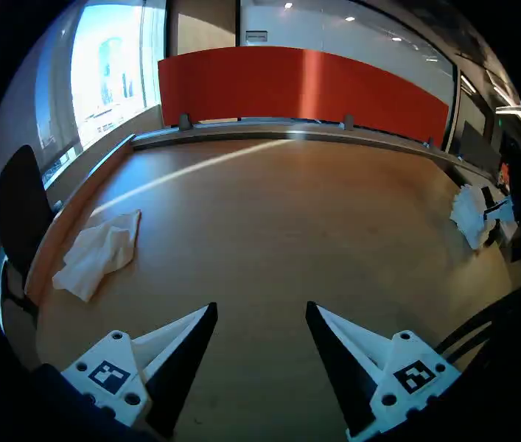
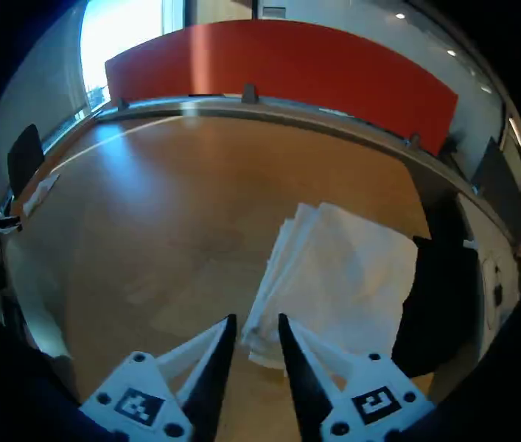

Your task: Fold towel

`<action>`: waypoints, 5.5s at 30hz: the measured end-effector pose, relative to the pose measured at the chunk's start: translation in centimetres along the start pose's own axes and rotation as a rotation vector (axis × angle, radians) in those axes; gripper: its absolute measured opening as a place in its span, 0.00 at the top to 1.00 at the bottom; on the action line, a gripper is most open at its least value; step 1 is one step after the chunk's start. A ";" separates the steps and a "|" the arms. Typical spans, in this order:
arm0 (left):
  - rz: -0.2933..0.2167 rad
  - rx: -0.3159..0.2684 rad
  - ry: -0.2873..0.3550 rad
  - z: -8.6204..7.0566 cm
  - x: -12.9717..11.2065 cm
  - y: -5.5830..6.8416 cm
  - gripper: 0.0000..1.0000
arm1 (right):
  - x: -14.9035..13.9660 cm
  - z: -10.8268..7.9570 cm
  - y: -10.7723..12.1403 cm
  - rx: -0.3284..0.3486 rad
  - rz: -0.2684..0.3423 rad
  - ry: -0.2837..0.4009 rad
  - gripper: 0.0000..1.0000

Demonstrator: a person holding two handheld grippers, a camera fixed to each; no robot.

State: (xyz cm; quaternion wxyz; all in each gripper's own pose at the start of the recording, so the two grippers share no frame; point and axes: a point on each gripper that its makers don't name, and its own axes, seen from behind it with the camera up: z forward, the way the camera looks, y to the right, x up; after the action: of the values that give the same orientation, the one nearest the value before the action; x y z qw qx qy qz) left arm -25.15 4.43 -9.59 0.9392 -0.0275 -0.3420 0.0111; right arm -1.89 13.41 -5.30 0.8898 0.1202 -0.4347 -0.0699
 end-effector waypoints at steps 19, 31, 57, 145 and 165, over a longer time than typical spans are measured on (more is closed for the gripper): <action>0.012 -0.017 0.022 0.2 1.6 0.3 0.11 | 2.4 -2.7 1.8 -0.090 0.102 0.179 0.00; 0.015 -0.023 0.056 -0.1 3.2 0.4 0.11 | 6.7 -5.0 3.3 -0.178 0.172 0.397 0.00; 0.043 0.044 0.331 -1.9 13.7 -1.9 0.11 | 12.3 -9.0 2.0 -0.281 0.157 0.670 0.00; -0.024 0.037 0.755 2.3 11.0 -4.4 0.11 | 18.0 -7.9 -19.0 -0.191 0.091 0.812 0.00; -0.045 0.042 0.784 4.3 10.1 -3.9 0.11 | 17.5 -5.1 -20.4 -0.160 0.060 0.791 0.00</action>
State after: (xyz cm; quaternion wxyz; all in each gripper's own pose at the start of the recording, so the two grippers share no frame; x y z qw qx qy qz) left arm -20.15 1.13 0.46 0.9990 -0.0031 0.0424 -0.0138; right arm 12.46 -9.42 -0.66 0.9966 0.0558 -0.0551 -0.0260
